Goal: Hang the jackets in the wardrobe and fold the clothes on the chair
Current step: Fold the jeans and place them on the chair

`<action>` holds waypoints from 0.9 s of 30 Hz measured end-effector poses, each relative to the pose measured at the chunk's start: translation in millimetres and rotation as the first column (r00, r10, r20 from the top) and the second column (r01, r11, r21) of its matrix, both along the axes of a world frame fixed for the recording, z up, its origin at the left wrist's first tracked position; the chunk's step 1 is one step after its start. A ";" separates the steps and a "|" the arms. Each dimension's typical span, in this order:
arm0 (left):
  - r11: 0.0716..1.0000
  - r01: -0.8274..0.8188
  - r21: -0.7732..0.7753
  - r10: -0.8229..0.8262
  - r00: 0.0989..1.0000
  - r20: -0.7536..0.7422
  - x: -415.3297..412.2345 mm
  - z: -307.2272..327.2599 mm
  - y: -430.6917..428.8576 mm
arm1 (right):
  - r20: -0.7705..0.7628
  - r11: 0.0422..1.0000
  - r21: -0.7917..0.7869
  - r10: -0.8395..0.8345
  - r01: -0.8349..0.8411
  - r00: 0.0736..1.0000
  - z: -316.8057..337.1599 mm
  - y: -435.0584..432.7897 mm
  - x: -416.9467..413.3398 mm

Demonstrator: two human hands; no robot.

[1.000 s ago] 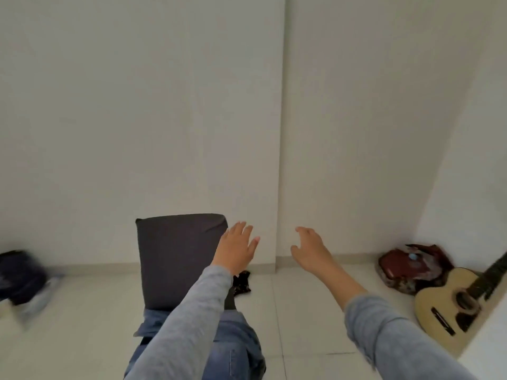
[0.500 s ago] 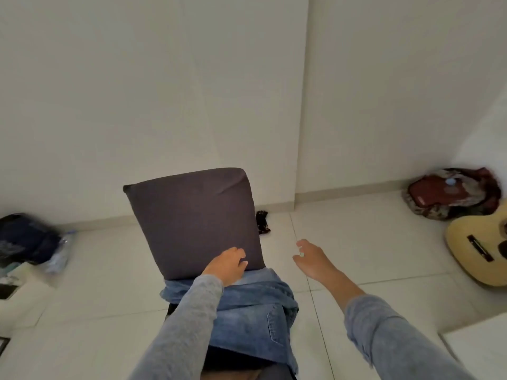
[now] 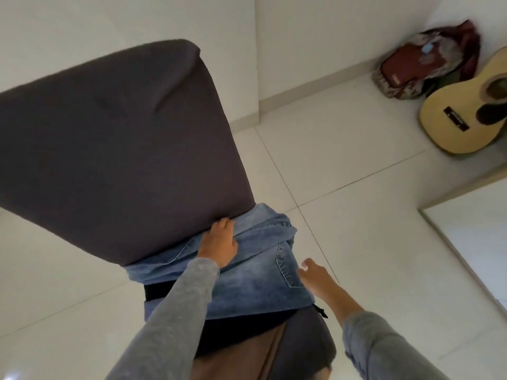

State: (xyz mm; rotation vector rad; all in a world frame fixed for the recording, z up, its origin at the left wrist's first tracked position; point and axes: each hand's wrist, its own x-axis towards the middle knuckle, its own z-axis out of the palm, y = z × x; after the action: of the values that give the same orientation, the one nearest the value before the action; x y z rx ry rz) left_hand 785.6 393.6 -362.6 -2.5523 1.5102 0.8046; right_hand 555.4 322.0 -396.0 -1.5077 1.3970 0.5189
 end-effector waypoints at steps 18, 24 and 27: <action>0.983 -0.059 -0.173 0.093 0.977 0.194 -11.7 -82.4 -22.2 | -0.230 0.816 0.131 -0.528 0.564 0.817 -104.7 21.9 -11.7; 0.970 -0.057 -0.236 0.078 0.994 0.081 -19.0 -69.8 -13.1 | -0.018 0.564 -0.142 -0.823 0.814 0.567 -88.6 13.5 -15.6; 0.964 -0.097 -0.246 0.093 0.995 -0.025 -20.0 -54.2 -7.4 | 0.094 0.395 0.047 -0.916 0.918 0.390 -61.6 -9.2 -9.0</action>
State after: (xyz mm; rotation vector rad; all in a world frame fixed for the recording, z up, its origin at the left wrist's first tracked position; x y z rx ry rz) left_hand 765.6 386.1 -416.8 -2.8212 1.5949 0.6824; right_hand 546.4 312.9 -457.7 -0.5089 1.8836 -0.3001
